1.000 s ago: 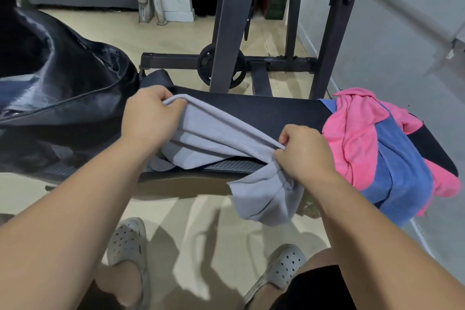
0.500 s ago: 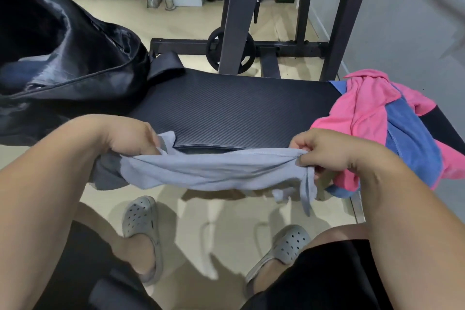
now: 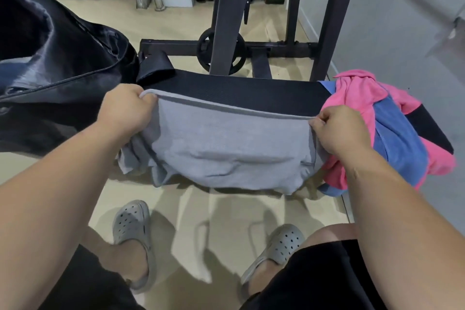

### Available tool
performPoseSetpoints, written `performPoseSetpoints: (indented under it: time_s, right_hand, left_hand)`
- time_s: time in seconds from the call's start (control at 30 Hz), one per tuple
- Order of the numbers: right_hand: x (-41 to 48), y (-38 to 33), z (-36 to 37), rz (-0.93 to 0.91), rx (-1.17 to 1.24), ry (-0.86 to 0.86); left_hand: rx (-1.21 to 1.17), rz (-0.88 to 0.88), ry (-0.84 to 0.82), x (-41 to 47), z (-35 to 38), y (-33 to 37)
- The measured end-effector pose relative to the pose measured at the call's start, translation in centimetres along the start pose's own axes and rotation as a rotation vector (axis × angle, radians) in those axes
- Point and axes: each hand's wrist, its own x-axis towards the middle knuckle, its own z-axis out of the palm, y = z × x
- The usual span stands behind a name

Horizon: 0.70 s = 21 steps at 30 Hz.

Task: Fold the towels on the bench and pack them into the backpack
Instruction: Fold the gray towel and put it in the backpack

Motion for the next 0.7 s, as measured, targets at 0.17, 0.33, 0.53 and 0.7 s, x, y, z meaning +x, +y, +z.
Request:
performPoseSetpoints:
  time_s: [0.17,0.33,0.53,0.7]
  right_hand:
    - [1.9,-0.1,1.7,-0.013,-0.053,0.066]
    - [5.6,-1.2,1.6,-0.169,-0.103,-0.002]
    - [12.4,-1.4,0.7,-0.272,-0.202,-0.009]
    - [16.9,-1.6,1.8,-0.259,-0.278,-0.074]
  left_hand:
    - [0.028,0.006,0.019,1.2,4.6,-0.3]
    - [0.099,0.037,0.043,4.5,6.7,0.7]
    - [0.175,0.085,0.021,9.9,8.6,3.3]
    - [0.230,0.056,0.011,13.9,10.1,4.3]
